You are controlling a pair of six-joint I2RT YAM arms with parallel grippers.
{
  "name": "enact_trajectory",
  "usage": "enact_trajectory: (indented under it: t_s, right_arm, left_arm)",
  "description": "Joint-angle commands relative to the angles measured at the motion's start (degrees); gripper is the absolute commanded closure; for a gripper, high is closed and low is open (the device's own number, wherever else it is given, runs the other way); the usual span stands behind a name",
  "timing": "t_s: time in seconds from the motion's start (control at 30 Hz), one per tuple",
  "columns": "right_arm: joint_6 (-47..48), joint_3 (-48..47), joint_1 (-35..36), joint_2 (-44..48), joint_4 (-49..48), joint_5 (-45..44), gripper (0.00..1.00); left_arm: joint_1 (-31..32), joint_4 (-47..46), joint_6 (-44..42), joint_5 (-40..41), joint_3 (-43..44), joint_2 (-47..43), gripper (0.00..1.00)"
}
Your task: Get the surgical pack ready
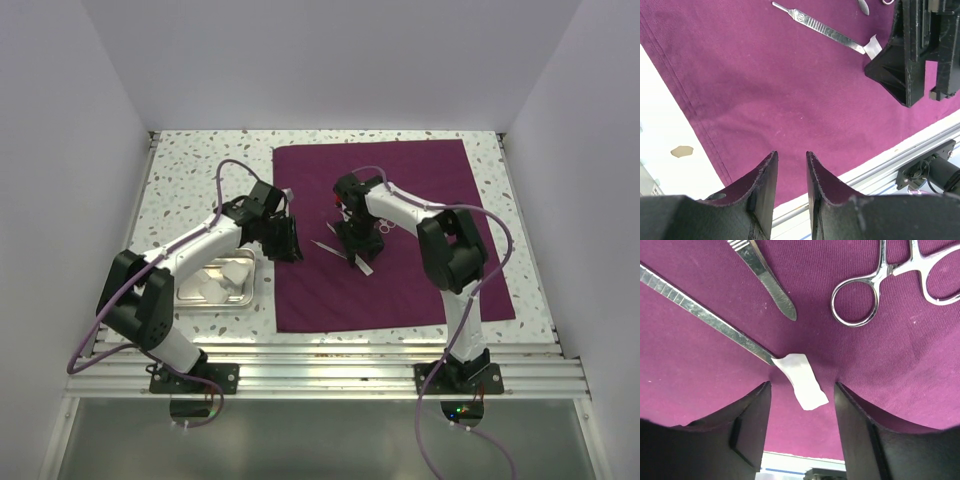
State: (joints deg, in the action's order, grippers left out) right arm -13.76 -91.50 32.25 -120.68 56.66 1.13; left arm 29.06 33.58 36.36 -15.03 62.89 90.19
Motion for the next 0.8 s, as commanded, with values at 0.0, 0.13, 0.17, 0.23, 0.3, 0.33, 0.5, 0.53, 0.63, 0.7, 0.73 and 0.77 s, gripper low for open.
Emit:
enact_trajectory:
  t_s: [0.0, 0.13, 0.17, 0.23, 0.3, 0.33, 0.5, 0.53, 0.63, 0.7, 0.73, 0.77]
  right_arm:
    - [1.28, -1.83, 0.09, -0.52, -0.41, -0.95, 0.44]
    - [1.45, -2.54, 0.18, -1.57, -0.15, -0.95, 0.48]
    - [1.45, -2.63, 0.09, -1.75, -0.24, -0.95, 0.49]
    - [1.45, -2.8, 0.09, -2.27, -0.15, -0.95, 0.5]
    - [1.45, -2.63, 0.09, -2.36, -0.24, -0.95, 0.51]
    - [1.45, -2.54, 0.18, -2.54, -0.33, -0.95, 0.52]
    - [1.45, -2.28, 0.18, -2.63, -0.33, -0.95, 0.58]
    - [1.19, -2.1, 0.09, -2.28, -0.33, -0.95, 0.6]
    - [1.1, -2.71, 0.18, -2.01, 0.2, -0.95, 0.63]
    - [0.93, -3.41, 0.09, -1.92, 0.81, -0.95, 0.65]
    - [0.58, -3.5, 0.18, -1.84, 1.25, -0.95, 0.66]
    - [0.49, -3.77, 0.18, -1.49, 1.43, -0.95, 0.67]
  left_arm:
    - [0.03, -0.54, -0.94, -1.32, 0.04, -0.9, 0.67]
    - [0.12, -0.45, -1.03, -1.5, 0.39, -0.63, 0.67]
    - [0.03, -0.45, -1.03, -1.58, 0.39, -0.55, 0.67]
    - [0.12, -0.45, -1.11, -1.85, 0.47, -0.46, 0.67]
    - [0.03, -0.45, -1.29, -2.02, 0.56, -0.37, 0.67]
    - [0.12, -0.45, -1.2, -2.02, 0.56, -0.46, 0.67]
    - [0.12, -0.45, -1.38, -2.37, 1.0, 0.07, 0.67]
    - [0.12, -0.45, -1.47, -2.29, 1.18, 0.25, 0.67]
    - [0.12, -0.27, -1.64, -2.46, 1.62, 0.6, 0.67]
    - [0.12, -0.18, -1.82, -2.64, 2.14, 0.77, 0.66]
    - [0.12, -0.1, -1.91, -2.73, 2.23, 1.12, 0.66]
    - [0.12, -0.01, -1.99, -2.64, 2.58, 1.3, 0.66]
